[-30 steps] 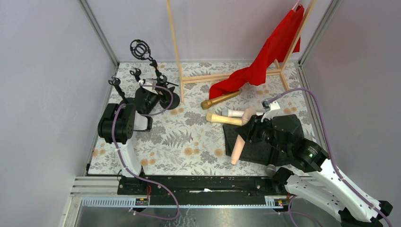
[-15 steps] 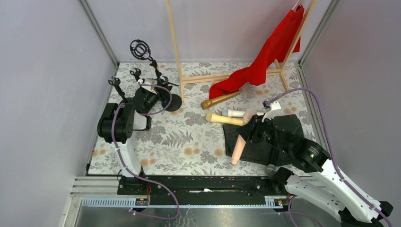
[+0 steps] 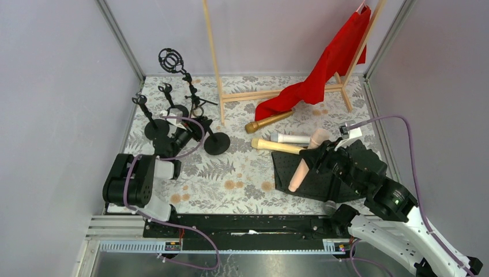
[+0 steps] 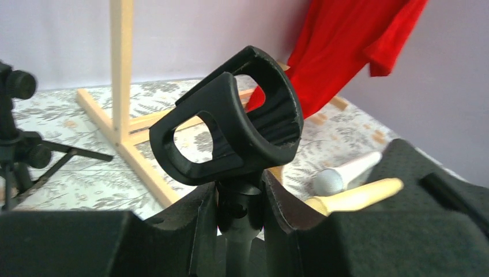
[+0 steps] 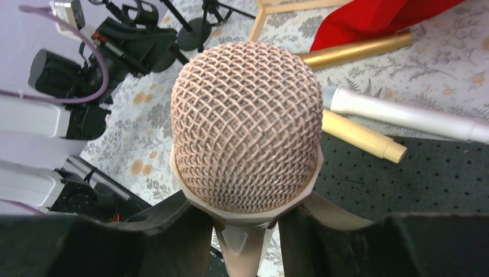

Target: Attach the microphones to the stand

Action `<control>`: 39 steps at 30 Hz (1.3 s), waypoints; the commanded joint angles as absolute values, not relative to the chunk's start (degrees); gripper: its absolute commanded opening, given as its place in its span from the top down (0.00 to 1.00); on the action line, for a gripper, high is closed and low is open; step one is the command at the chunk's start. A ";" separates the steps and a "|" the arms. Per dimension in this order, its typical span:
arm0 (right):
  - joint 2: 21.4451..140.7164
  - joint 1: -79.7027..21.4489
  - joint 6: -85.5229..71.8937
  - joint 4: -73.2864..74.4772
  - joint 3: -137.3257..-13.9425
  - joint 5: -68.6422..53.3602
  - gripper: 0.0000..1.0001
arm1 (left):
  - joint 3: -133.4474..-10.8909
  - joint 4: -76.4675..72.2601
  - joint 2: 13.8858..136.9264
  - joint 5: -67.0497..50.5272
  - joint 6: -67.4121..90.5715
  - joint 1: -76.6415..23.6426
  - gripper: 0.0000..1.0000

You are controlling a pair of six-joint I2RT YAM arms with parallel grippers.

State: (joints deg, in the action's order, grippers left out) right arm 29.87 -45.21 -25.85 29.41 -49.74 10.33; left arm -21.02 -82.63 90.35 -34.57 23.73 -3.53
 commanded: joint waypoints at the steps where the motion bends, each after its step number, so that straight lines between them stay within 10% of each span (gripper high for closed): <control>1: 27.98 -45.16 -23.60 23.72 -50.15 14.77 1.00 | -19.52 -87.95 82.95 -35.11 33.07 -6.15 1.00; 14: 29.18 -45.12 -10.49 -3.72 -42.34 7.36 1.00 | -20.70 -67.89 72.53 -24.54 33.25 -32.78 1.00; 29: 36.44 -45.18 4.77 -18.92 -39.20 -3.61 1.00 | -23.05 -38.33 58.72 -20.06 18.36 -38.51 1.00; 39: 37.23 -45.17 2.86 -39.24 -31.98 -5.43 1.00 | -18.36 -47.10 57.08 -14.86 20.01 -39.87 1.00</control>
